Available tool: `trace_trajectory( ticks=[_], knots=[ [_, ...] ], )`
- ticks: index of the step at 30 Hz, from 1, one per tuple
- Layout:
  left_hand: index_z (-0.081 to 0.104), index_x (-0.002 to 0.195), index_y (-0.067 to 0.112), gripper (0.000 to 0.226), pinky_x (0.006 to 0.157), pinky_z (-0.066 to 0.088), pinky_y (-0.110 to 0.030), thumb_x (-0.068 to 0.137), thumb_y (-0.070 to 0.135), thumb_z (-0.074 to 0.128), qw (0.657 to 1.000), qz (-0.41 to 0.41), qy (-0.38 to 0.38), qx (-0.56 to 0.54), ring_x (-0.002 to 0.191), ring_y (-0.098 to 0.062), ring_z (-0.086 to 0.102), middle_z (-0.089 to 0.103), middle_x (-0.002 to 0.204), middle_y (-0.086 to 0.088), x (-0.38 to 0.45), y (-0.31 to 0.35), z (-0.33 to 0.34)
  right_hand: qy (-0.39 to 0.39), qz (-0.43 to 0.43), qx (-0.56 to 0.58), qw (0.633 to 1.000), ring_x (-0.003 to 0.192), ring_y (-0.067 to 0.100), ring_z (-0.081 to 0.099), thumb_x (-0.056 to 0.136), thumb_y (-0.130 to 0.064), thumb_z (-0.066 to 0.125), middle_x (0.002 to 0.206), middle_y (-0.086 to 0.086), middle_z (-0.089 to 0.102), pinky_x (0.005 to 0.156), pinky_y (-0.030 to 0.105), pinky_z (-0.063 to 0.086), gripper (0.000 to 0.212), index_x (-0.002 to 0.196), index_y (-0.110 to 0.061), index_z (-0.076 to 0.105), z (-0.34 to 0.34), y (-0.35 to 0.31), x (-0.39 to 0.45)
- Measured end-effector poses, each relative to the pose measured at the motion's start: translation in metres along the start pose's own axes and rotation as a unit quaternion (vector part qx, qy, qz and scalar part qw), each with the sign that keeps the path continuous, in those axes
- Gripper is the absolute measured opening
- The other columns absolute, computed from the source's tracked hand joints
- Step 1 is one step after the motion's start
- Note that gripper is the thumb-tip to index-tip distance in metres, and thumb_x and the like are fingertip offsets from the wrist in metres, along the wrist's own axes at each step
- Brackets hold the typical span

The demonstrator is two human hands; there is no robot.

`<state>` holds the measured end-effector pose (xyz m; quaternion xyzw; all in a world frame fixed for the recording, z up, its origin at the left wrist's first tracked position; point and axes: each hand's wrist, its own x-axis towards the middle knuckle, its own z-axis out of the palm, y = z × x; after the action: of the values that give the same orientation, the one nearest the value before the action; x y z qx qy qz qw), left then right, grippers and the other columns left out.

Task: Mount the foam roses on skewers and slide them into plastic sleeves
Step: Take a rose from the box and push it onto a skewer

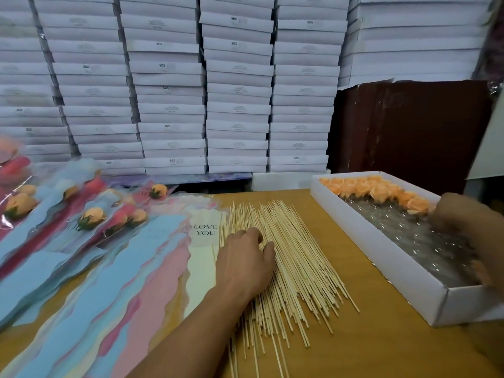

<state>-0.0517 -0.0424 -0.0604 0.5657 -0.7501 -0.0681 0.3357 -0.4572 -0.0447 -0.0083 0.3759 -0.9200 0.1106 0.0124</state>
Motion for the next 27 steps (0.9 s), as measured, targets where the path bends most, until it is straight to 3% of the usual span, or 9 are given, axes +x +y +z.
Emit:
trace_trajectory(
  ticks=[3,6,10,13,17,23,27],
  knots=[
    [0.062,0.108,0.019,0.03,0.082,0.051,-0.04,0.097,0.044,0.05,1.0,-0.001,0.001,-0.002,0.097,-0.02,0.056,0.063,0.104,0.003,0.0,0.0,0.0,0.02,-0.016,-0.014,1.0,0.086,0.032,0.06,0.097,-0.026,0.062,0.1,0.018,0.06,0.076,0.035,0.051,0.036,0.121,0.002,0.061,0.003,0.005,0.005],
    [0.063,0.108,0.019,0.03,0.081,0.05,-0.039,0.097,0.044,0.05,1.0,0.0,0.003,0.0,0.097,-0.02,0.056,0.064,0.103,0.003,0.0,0.0,0.0,0.045,-0.033,-0.043,0.998,0.083,0.03,0.062,0.095,-0.029,0.062,0.095,0.015,0.063,0.081,0.038,0.057,0.03,0.112,-0.005,0.062,0.005,0.01,0.014],
    [0.063,0.107,0.019,0.029,0.08,0.051,-0.038,0.096,0.043,0.05,1.0,0.0,0.007,-0.002,0.096,-0.02,0.057,0.064,0.102,0.003,0.0,0.0,0.001,0.039,-0.036,-0.067,0.996,0.071,0.025,0.059,0.088,-0.024,0.073,0.08,0.011,0.06,0.062,0.03,0.05,0.023,0.088,-0.008,0.056,0.002,0.011,0.023],
    [0.063,0.105,0.019,0.029,0.079,0.051,-0.038,0.096,0.043,0.05,1.0,0.001,0.008,-0.001,0.095,-0.02,0.057,0.064,0.1,0.003,0.001,-0.001,0.001,0.01,-0.032,-0.09,0.995,0.072,0.023,0.058,0.085,-0.014,0.075,0.082,0.011,0.059,0.058,0.029,0.045,0.018,0.089,-0.006,0.059,-0.003,0.009,0.024],
    [0.063,0.104,0.019,0.029,0.08,0.052,-0.039,0.096,0.044,0.05,1.0,0.004,0.007,-0.001,0.093,-0.019,0.058,0.064,0.098,0.004,0.001,-0.002,0.003,-0.007,-0.027,-0.112,0.993,0.07,0.019,0.056,0.086,-0.018,0.072,0.083,0.006,0.059,0.047,0.023,0.035,0.012,0.091,-0.008,0.067,-0.012,0.01,0.025],
    [0.064,0.104,0.02,0.029,0.077,0.053,-0.039,0.095,0.044,0.051,1.0,0.003,0.014,-0.002,0.091,-0.019,0.058,0.064,0.098,0.004,0.002,-0.002,0.004,0.028,-0.003,-0.041,0.999,0.065,0.022,0.055,0.084,-0.014,0.075,0.077,0.012,0.06,0.048,0.026,0.036,0.018,0.075,-0.006,0.061,-0.02,0.01,0.019],
    [0.063,0.104,0.02,0.029,0.078,0.053,-0.04,0.096,0.045,0.05,1.0,0.004,0.014,-0.001,0.091,-0.019,0.059,0.064,0.097,0.004,0.002,-0.001,0.004,0.068,-0.001,0.046,0.997,0.065,0.029,0.058,0.09,-0.012,0.069,0.075,0.017,0.063,0.051,0.029,0.039,0.02,0.075,0.0,0.062,-0.027,0.007,0.015]
  ],
)
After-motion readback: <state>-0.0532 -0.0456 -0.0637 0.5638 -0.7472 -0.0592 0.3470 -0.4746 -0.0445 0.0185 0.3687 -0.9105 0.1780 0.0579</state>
